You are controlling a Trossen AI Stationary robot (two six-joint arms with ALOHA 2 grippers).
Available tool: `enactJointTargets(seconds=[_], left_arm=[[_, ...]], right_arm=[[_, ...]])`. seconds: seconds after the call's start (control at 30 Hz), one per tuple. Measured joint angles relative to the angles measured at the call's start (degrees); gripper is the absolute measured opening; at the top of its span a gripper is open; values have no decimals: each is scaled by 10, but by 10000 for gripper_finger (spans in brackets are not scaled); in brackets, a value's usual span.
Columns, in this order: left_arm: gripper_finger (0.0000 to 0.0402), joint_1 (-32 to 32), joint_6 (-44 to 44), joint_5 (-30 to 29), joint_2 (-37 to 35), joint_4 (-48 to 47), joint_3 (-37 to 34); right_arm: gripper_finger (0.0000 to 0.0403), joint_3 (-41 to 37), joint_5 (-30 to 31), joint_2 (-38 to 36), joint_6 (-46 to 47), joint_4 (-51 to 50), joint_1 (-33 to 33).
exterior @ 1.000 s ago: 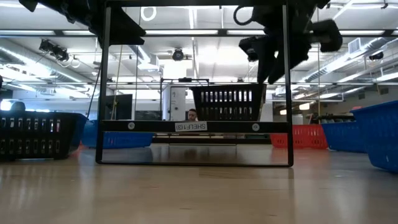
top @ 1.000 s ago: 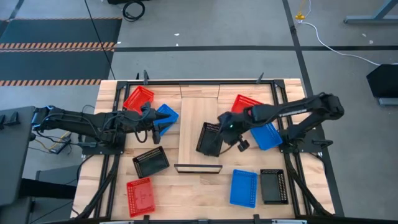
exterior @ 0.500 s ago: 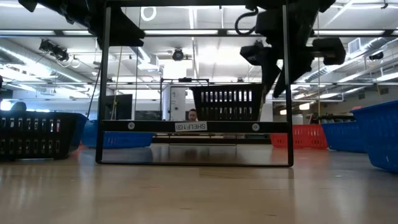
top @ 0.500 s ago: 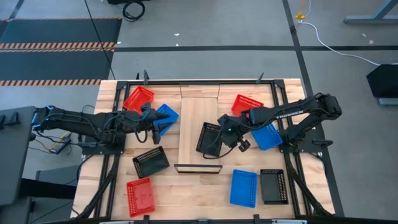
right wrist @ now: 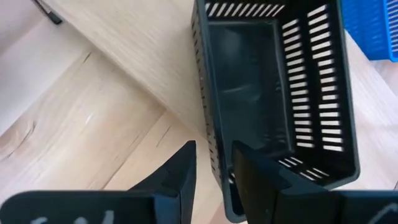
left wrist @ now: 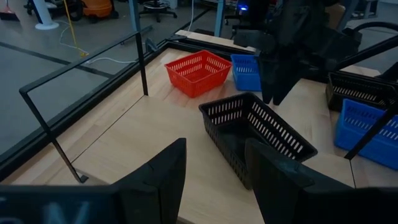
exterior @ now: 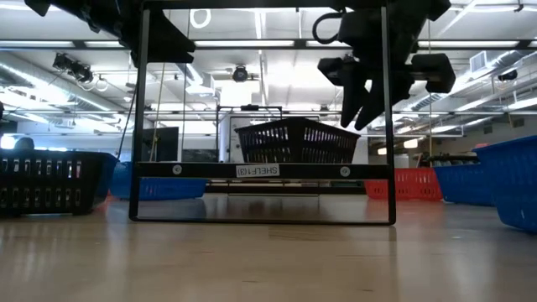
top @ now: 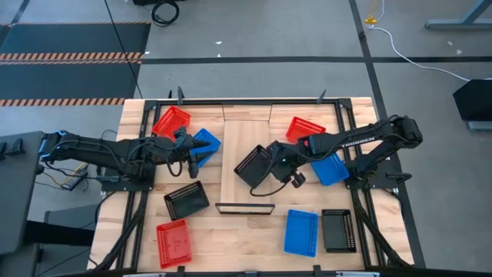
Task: Stack baskets on shelf by color
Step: Put the middle black bin on the shelf
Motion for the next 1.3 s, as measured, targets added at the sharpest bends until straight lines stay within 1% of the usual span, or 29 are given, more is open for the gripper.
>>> enactJointTargets(seconds=[0.3, 0.47, 0.6, 0.77, 0.93, 1.17, 1.3], left_arm=[[172, 0, 0, 0, 0, 0, 0], [172, 0, 0, 0, 0, -2, 0], [172, 0, 0, 0, 0, -4, 0], [172, 0, 0, 0, 0, -4, 0], [172, 0, 0, 0, 0, -4, 0], [172, 0, 0, 0, 0, -4, 0], [172, 0, 0, 0, 0, -4, 0]], right_arm=[[111, 0, 0, 8, 12, 23, 0], [111, 0, 0, 43, 12, 15, -8], [110, 0, 0, 73, 14, 29, -17], [105, 0, 1, 85, 67, 57, -20], [81, 0, 0, 73, 127, 85, -13], [15, 27, -2, 68, 212, 86, -1], [20, 50, -15, 68, 263, 86, -1]])
